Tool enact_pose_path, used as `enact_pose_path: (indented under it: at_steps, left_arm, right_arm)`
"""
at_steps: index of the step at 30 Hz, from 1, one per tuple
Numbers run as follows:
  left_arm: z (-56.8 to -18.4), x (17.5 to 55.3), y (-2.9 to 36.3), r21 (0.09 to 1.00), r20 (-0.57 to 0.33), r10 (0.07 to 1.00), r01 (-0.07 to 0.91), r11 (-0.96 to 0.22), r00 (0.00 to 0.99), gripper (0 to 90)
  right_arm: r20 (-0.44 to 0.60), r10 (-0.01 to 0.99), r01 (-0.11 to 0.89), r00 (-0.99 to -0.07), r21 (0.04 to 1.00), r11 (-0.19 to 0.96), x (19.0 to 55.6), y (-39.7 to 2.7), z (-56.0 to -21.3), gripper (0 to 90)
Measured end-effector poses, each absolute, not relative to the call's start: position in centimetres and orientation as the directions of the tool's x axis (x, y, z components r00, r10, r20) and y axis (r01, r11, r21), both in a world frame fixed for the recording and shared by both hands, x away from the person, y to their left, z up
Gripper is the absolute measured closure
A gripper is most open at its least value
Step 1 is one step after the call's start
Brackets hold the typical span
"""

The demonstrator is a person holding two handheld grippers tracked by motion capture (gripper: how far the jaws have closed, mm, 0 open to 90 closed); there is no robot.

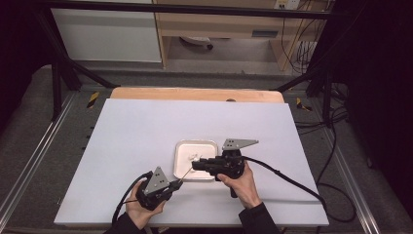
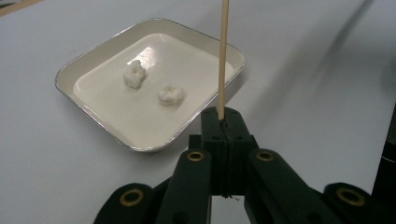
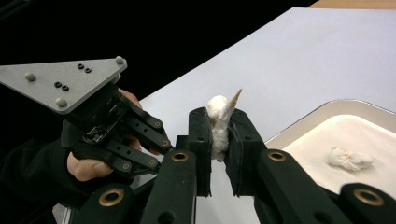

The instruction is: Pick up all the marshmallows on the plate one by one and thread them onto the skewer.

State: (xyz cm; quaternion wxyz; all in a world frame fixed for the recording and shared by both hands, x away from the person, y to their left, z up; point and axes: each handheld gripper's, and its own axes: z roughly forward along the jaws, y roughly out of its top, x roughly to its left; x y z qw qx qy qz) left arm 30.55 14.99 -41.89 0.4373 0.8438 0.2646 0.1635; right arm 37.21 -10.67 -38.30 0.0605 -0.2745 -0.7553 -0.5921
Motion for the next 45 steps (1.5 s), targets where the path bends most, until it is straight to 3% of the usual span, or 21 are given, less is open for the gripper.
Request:
enact_pose_path:
  at_steps: [9, 11, 13, 26, 34, 40, 45]
  left_arm:
    - [-41.4, 30.5, 14.9, 0.846, 0.021, 0.578, 0.293, -0.445, 0.816, 89.1]
    - [-41.0, 30.3, 14.5, 0.841, 0.086, 0.592, 0.259, -0.474, 0.802, 89.1]
    - [-41.4, 30.6, 14.9, 0.847, 0.035, 0.593, 0.292, -0.445, 0.805, 89.0]
    - [-41.8, 30.9, 14.4, 0.835, 0.036, 0.604, 0.309, -0.456, 0.796, 88.9]
    - [-42.1, 31.4, 15.6, 0.833, -0.019, 0.627, 0.36, -0.421, 0.779, 88.8]
    - [-42.2, 31.4, 16.7, 0.832, -0.03, 0.636, 0.371, -0.411, 0.771, 88.7]
    - [-42.1, 31.5, 17.7, 0.838, -0.048, 0.649, 0.384, -0.388, 0.76, 88.6]
  right_arm:
    - [0.43, 0.333, 0.504, -0.839, 0.844, 0.182, 37.0, -10.2, -39.0, 81.4]
    - [0.447, 0.312, 0.519, -0.838, 0.829, 0.206, 36.8, -9.3, -40.2, 81.2]
    - [0.443, 0.312, 0.51, -0.841, 0.841, 0.181, 36.7, -9.1, -40.3, 81.2]
    - [0.458, 0.325, 0.536, -0.827, 0.816, 0.216, 36.6, -8.1, -42.2, 77.4]
    - [0.359, 0.423, 0.473, -0.832, 0.858, 0.202, 36.6, -9.3, -40.2, 50.5]
    - [0.256, 0.513, 0.428, -0.819, 0.868, 0.25, 37.0, -10.3, -39.8, 23.1]
    - [0.228, 0.554, 0.434, -0.801, 0.858, 0.274, 37.6, -10.8, -40.5, 10.7]
